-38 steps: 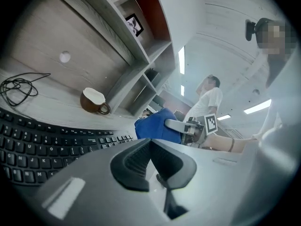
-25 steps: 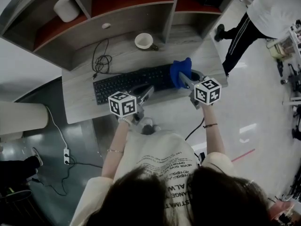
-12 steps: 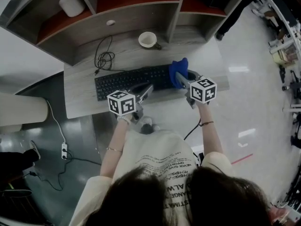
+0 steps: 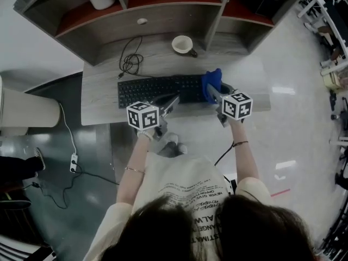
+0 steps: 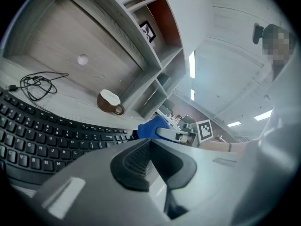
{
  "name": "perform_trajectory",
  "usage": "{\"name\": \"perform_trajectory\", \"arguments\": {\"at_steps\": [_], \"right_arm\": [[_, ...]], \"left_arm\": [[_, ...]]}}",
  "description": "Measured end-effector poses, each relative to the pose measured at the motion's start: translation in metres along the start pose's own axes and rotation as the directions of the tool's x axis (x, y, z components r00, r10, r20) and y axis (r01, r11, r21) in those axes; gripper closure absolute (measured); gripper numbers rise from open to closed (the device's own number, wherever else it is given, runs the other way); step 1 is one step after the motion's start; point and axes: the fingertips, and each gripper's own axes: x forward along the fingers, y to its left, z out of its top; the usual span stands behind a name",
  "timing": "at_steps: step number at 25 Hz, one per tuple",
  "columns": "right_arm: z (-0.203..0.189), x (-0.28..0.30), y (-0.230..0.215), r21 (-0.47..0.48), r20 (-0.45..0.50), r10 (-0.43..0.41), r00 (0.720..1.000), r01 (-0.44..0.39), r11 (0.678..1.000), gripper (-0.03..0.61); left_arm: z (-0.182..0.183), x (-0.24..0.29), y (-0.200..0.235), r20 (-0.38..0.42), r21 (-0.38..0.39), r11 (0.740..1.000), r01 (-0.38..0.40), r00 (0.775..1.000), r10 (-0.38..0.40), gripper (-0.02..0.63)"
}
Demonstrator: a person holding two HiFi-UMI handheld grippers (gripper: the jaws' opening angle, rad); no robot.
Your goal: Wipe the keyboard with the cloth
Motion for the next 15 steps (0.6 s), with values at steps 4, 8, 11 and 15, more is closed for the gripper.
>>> {"name": "perform_trajectory", "arguments": {"at_steps": [4, 8, 11, 15], "right_arm": [[-0.001, 0.006, 0.003, 0.005, 0.002, 0.007, 1.0, -0.007, 1.0, 0.526], [-0.003, 0.012, 0.01, 0.006, -0.001, 0.011, 1.0, -0.011, 1.0, 0.526], [-0.006, 0.015, 0.015, 0.006, -0.007, 0.012, 1.0, -0.012, 1.0, 0.526], [-0.007, 0.02, 0.019, 0.014, -0.003, -0.004, 1.0, 0.004, 1.0, 0.526]], "left_arm": [[-0.001, -0.01, 0.002, 0.015, -0.002, 1.0, -0.022, 1.0, 0.022, 0.617], [-0.002, -0.019, 0.01, 0.045, -0.019, 0.999, -0.045, 0.998, 0.046, 0.617], [-0.001, -0.023, 0.013, 0.048, -0.016, 0.999, -0.04, 0.998, 0.041, 0.617], [0.0, -0.029, 0.02, 0.054, -0.025, 0.999, -0.023, 0.998, 0.024, 0.617]]}}
